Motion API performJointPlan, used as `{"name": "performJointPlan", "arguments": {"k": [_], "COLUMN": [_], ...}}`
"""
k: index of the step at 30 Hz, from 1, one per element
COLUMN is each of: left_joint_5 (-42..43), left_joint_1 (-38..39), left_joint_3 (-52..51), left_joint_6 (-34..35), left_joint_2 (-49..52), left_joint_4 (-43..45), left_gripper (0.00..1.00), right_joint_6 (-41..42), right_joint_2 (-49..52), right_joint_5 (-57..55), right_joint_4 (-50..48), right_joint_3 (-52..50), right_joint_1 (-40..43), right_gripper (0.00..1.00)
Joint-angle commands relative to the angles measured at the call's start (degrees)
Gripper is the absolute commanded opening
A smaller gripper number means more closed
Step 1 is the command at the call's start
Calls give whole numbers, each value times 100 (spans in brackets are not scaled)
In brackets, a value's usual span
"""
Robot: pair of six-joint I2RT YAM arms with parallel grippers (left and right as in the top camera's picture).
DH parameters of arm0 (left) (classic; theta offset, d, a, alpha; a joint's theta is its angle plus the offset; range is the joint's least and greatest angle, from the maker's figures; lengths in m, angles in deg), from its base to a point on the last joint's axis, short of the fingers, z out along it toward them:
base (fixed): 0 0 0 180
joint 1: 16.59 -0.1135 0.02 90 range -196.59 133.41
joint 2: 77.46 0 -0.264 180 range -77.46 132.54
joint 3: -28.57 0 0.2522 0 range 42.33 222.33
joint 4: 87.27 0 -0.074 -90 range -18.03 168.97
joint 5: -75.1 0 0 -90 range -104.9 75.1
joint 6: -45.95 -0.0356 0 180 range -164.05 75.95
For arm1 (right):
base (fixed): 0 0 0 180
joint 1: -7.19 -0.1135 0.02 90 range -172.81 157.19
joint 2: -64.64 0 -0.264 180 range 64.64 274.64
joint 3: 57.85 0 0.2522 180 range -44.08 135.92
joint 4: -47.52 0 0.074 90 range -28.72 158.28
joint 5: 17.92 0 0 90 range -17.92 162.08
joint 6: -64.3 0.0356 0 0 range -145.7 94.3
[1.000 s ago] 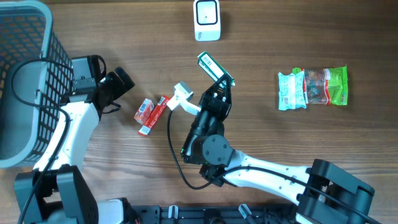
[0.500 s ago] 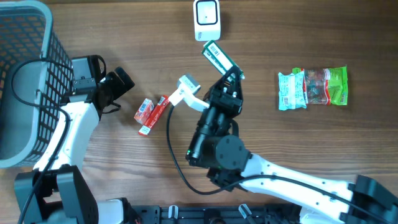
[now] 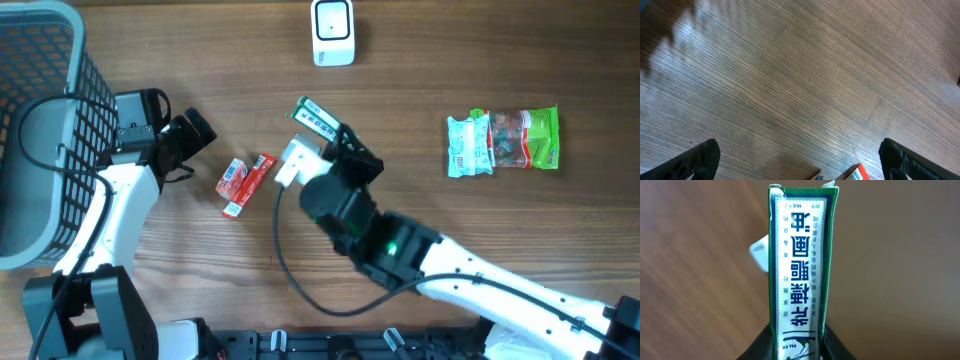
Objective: Scan the item barcode
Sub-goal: 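Raise the green-white box to the white scanner with the right gripper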
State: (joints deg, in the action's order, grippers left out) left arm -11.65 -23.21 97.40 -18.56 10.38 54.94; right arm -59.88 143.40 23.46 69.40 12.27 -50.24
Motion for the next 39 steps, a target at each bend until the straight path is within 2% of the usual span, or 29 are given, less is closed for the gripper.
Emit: {"name": "performJointPlan", "arguments": {"k": [1,3,5,10,13,17,20,23,27,31,35,39], "left_joint_5": [-33,-33,-33,-33,-33,-33,-33,-33,-33,-33,-33,-33], "left_joint_1": [-26,-26,-26,-26,-26,-26,-26,-26,-26,-26,-26,-26], "left_joint_3": [11,11,11,11,11,11,11,11,11,11,11,11], "left_joint_6": [-111,-109,-111,-111,-111,-111,-109,-111,-109,-109,-111,-111], "left_joint_2": [-83,-83,-83,-83,-83,-83,-83,-83,-83,-83,-83,-83], "left_joint_4": [15,15,15,15,15,15,15,15,15,15,15,15], "left_gripper": [100,100,100,100,100,100,100,100,100,100,100,100], "right_joint_6": [1043,1130,1182,1217,1209,1217,1602,1915,2846,4269,5547,6511], "right_joint_2": [-98,-98,-85,256,925,2430,3265,3851,4586,5488,6269,6822], "right_joint_5": [1580,2306,3123,4736,5604,6435,7200,8303,9208,10356,10695,10697], "right_joint_4": [625,1032,1447,2393,3209,4435,4651,4258,3305,1657,94,-879], "right_joint_3": [315,551,925,2072,3228,5366,6273,6430,6428,6428,6426,6419], "right_joint_1": [487,879,1368,2210,2577,2765,2931,3265,3899,4494,4638,4636], "right_gripper": [22,21,17,19,18,18,18,19,19,18,18,18]}}
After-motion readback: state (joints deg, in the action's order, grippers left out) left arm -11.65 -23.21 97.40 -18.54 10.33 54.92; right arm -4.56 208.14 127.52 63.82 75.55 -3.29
